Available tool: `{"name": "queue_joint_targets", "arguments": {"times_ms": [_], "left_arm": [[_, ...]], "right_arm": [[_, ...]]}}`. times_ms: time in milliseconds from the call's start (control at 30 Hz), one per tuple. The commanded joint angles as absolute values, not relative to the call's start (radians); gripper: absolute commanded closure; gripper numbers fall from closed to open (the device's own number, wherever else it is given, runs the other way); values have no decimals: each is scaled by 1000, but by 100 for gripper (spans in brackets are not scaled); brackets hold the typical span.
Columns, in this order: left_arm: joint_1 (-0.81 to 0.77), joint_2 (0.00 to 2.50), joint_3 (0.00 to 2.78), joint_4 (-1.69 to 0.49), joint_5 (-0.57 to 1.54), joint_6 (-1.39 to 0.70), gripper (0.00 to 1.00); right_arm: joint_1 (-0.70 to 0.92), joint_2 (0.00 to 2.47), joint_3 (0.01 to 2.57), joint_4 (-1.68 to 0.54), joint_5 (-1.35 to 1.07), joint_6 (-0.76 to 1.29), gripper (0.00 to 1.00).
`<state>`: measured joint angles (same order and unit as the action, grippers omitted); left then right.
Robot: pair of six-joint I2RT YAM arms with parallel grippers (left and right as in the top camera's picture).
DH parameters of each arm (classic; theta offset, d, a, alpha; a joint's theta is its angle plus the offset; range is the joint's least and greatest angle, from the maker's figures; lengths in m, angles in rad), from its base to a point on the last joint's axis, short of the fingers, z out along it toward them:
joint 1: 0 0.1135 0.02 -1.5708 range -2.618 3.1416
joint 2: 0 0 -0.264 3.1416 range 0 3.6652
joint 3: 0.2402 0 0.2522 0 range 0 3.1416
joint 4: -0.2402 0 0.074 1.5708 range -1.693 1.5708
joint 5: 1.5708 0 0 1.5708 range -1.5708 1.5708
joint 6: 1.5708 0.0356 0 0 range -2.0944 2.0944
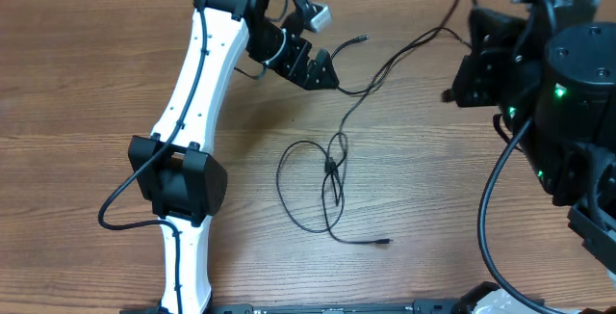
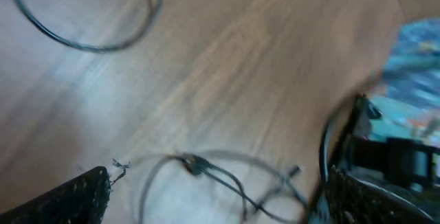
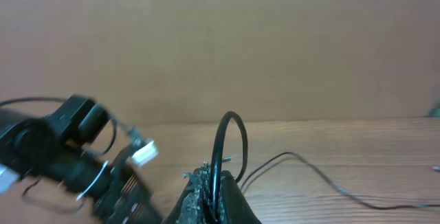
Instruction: Untangle cables
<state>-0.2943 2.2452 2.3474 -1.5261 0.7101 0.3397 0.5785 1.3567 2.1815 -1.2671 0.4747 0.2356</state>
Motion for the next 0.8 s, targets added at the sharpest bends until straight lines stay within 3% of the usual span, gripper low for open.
{"name": "queue_joint_targets", "arguments": {"times_ms": [0, 133, 500, 633, 767], "left_arm": [[-331, 2253, 2343, -1584, 733, 333, 1], [-392, 2253, 2343, -1686, 733, 332, 0], [-468, 2253, 2342, -1690, 570, 398, 1], [-461, 2251, 2343, -1690, 652, 449, 1], [-459, 2239, 2343, -1690, 816, 678, 0]], "right_arm": [[582, 1353, 2201, -1254, 561, 239, 96], [582, 1355, 2201, -1257, 561, 238, 96], [569, 1358, 2200, -1335, 570, 266, 96], [519, 1358, 2200, -1361, 587, 309, 96], [454, 1358, 2200, -1363, 582, 344, 96]]}}
